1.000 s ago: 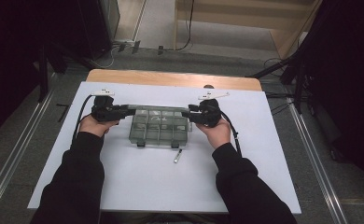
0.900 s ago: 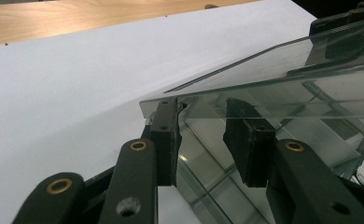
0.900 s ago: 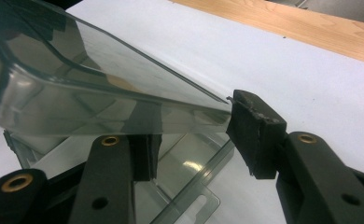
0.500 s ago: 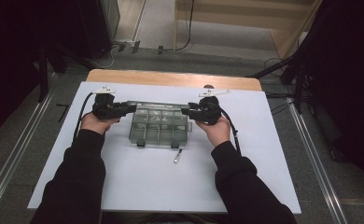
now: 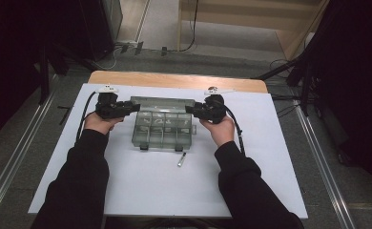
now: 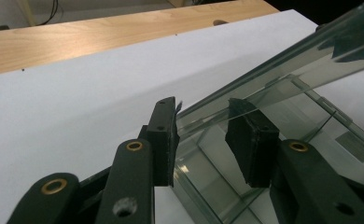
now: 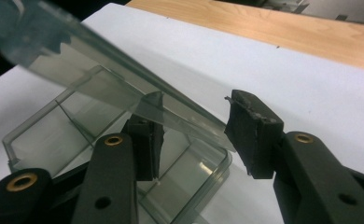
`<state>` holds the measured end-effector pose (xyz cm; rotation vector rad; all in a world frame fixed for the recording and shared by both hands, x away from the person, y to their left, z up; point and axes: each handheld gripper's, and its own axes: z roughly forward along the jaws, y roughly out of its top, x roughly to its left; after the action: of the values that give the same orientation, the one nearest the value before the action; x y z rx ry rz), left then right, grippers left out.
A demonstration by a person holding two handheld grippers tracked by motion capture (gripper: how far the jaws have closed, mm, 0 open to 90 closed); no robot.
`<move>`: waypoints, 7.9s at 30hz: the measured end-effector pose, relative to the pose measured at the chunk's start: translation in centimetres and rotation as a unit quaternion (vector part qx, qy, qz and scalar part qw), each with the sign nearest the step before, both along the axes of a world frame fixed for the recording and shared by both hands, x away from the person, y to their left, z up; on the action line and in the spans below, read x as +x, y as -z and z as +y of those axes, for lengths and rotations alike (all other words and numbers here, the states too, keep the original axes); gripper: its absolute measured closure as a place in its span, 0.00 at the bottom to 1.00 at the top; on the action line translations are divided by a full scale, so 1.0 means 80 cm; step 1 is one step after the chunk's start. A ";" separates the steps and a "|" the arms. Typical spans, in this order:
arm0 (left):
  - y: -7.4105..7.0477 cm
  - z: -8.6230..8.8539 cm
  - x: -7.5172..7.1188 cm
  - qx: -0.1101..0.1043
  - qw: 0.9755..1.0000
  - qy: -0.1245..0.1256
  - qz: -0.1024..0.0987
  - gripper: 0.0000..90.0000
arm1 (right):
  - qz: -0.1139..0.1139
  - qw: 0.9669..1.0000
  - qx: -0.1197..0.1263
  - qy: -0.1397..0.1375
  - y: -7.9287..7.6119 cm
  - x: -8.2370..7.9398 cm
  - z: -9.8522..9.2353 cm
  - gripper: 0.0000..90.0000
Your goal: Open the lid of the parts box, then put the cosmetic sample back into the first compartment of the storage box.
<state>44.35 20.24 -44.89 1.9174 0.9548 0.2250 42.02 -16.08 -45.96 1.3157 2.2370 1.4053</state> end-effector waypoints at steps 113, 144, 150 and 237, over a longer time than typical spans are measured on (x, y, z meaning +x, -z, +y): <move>0.071 -0.022 0.039 -0.030 0.996 -0.081 0.033 0.60 | 0.062 0.994 0.031 0.085 0.071 0.050 0.022 0.59; 0.025 -0.013 0.018 -0.031 0.998 -0.050 0.031 0.36 | 0.062 0.998 0.003 -0.010 0.009 0.005 0.019 0.32; 0.014 -0.016 0.009 -0.025 0.999 -0.035 0.024 0.36 | 0.066 0.997 -0.022 -0.033 0.002 -0.014 0.023 0.31; 0.013 -0.020 -0.180 -0.001 0.992 0.120 0.028 0.36 | 0.109 0.981 -0.068 -0.145 0.004 -0.140 0.013 0.30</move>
<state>29.96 18.61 -45.96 2.0246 0.7506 0.0299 30.83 -15.01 -46.26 1.1860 2.7100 1.2133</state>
